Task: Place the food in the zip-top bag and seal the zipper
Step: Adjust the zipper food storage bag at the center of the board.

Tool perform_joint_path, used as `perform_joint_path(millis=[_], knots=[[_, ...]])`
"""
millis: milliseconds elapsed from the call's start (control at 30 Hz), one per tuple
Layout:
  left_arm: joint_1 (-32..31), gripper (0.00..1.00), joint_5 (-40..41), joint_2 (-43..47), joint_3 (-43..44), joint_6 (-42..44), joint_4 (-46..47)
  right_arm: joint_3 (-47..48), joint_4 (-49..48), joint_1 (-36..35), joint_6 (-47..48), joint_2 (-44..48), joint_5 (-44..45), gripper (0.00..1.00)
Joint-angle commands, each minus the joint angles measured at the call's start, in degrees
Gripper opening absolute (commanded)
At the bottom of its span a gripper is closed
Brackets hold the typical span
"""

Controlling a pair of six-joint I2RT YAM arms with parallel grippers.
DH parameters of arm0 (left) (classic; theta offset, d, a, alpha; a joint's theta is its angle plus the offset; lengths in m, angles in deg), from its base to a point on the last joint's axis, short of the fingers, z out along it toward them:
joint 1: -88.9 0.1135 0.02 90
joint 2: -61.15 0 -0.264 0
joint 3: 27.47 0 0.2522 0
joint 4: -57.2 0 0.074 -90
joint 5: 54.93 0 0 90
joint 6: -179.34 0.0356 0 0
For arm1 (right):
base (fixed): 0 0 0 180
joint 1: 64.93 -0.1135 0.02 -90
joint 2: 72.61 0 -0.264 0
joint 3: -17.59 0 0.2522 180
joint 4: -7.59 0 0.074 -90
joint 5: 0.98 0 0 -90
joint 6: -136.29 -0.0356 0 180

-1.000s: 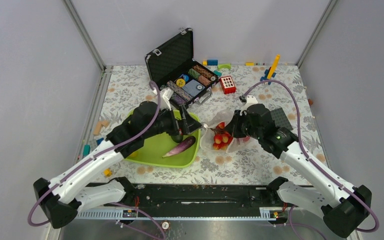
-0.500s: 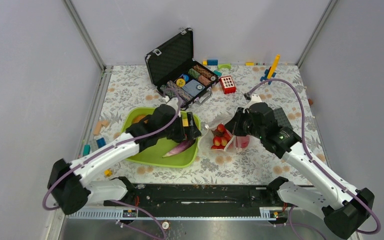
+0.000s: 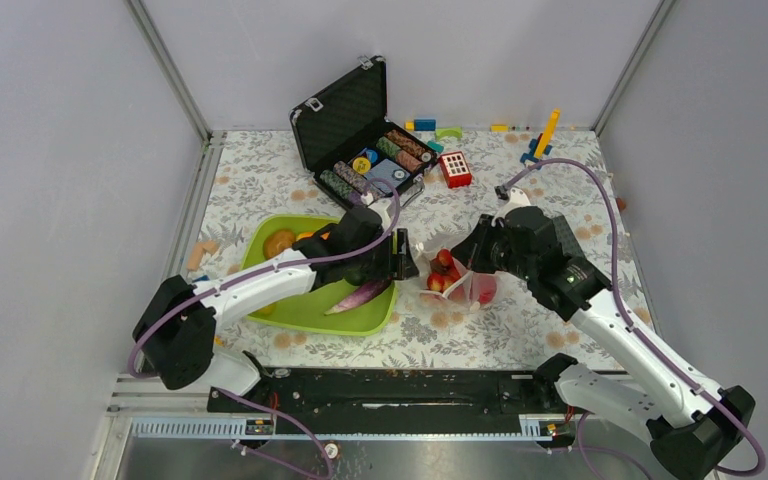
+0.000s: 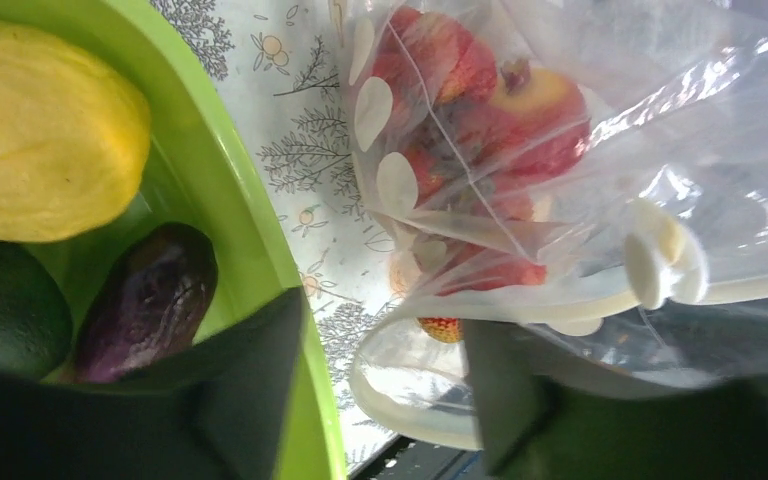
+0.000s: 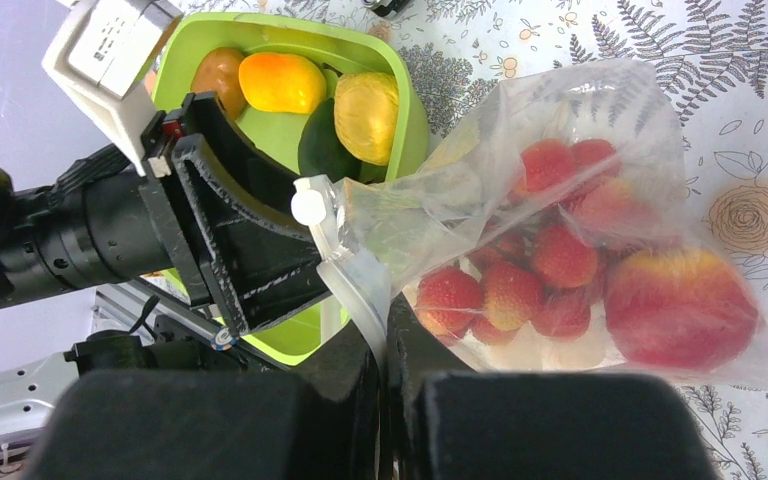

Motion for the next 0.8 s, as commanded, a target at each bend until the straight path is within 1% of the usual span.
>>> perform_joint_path(millis=[0, 33, 133, 167, 233, 300, 367, 433, 500, 600, 667, 767], knots=[[-0.09, 0.45, -1.25, 0.29, 3.89, 0.93, 3.34, 2.99, -0.51, 0.56, -1.07, 2.19, -0.93, 0.0], [-0.12, 0.37, -1.4, 0.58, 3.96, 0.87, 3.45, 2.93, -0.19, 0.69, -1.0, 2.27, -0.73, 0.0], [-0.1, 0.04, -1.87, 2.23, 3.8, 0.43, 3.86, 2.45, 1.11, 1.05, -0.48, 2.64, 0.54, 0.0], [-0.12, 0.0, -2.07, 3.17, 3.79, 0.29, 3.98, 2.25, 1.73, 1.06, -0.04, 2.62, 1.18, 0.0], [-0.19, 0.0, -2.87, 4.69, 3.74, 0.38, 4.53, 2.22, 3.86, 1.1, 1.55, 2.26, 2.31, 0.0], [-0.44, 0.0, -3.51, 6.16, 4.09, 0.38, 4.98, 2.29, 6.57, 1.16, 3.77, 1.55, 5.8, 0.01], [-0.83, 0.0, -4.57, 7.06, 4.98, 0.64, 5.6, 2.95, 10.04, 1.12, 8.45, 0.72, 8.6, 0.04], [-1.35, 0.0, -5.36, 7.36, 6.64, 1.31, 5.77, 4.25, 14.83, 1.1, 11.93, -0.28, 13.69, 0.05], [-1.79, 0.0, -5.98, 6.74, 9.0, 1.62, 5.69, 5.29, 17.98, 1.15, 14.4, -1.09, 18.28, 0.09], [-2.17, 0.0, -7.25, 5.0, 13.12, 2.02, 5.53, 6.36, 20.4, 1.1, 18.1, -1.71, 20.06, 0.16], [-2.32, 0.0, -7.35, 3.6, 16.7, 2.56, 4.32, 6.69, 21.05, 1.17, 19.24, -1.52, 21.16, 0.17], [-2.49, 0.0, -5.33, 1.83, 20.6, 3.7, 1.48, 7.0, 21.32, 1.1, 20.08, -0.37, 23.8, 0.19]])
